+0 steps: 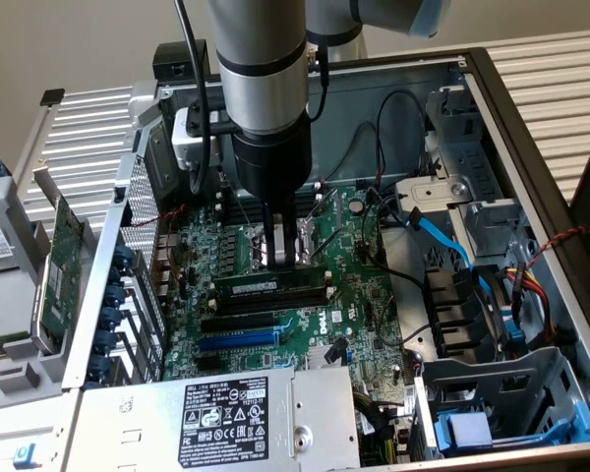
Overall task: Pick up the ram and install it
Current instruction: 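Insert the ram into the slot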
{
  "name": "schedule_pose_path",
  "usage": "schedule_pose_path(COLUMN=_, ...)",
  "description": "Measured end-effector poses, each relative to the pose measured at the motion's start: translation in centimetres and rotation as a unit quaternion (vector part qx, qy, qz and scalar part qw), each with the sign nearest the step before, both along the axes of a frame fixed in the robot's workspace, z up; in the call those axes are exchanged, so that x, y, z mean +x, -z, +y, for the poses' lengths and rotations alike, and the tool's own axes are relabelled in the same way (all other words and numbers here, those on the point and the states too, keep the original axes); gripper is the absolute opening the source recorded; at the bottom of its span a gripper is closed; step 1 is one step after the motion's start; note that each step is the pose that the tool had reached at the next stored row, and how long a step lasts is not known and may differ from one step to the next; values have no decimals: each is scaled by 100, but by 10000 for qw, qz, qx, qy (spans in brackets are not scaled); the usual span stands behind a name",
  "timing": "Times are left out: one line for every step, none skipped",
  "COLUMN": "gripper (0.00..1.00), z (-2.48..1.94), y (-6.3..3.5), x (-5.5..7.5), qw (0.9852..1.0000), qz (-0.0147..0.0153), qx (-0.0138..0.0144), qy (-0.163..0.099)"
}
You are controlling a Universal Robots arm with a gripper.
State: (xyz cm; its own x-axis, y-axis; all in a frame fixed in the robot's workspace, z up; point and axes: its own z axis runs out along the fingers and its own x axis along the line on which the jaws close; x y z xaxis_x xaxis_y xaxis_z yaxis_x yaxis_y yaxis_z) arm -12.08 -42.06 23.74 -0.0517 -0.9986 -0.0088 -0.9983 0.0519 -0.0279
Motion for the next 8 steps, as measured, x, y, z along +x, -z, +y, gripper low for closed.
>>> schedule_pose_path(gripper=13, z=0, y=4, x=-1, qw=10000, qz=-2, qx=0, qy=0)
schedule_pose_path(gripper=13, z=0, y=8, x=-3, qw=10000, qz=-4, qx=0, qy=0)
schedule_pose_path(gripper=13, z=0, y=13, x=-3, qw=10000, qz=-7, qx=0, qy=0)
schedule_pose_path(gripper=13, z=0, y=16, x=-4, qw=10000, qz=-10, qx=0, qy=0)
schedule_pose_path(gripper=13, z=0, y=18, x=-5, qw=10000, qz=-12, qx=0, qy=0)
schedule_pose_path(gripper=13, z=0, y=21, x=-5, qw=10000, qz=-14, qx=0, qy=0)
schedule_pose_path(gripper=13, z=0, y=25, x=-6, qw=10000, qz=-17, qx=1, qy=0)
schedule_pose_path(gripper=13, z=0, y=27, x=-6, qw=10000, qz=-19, qx=0, qy=0)
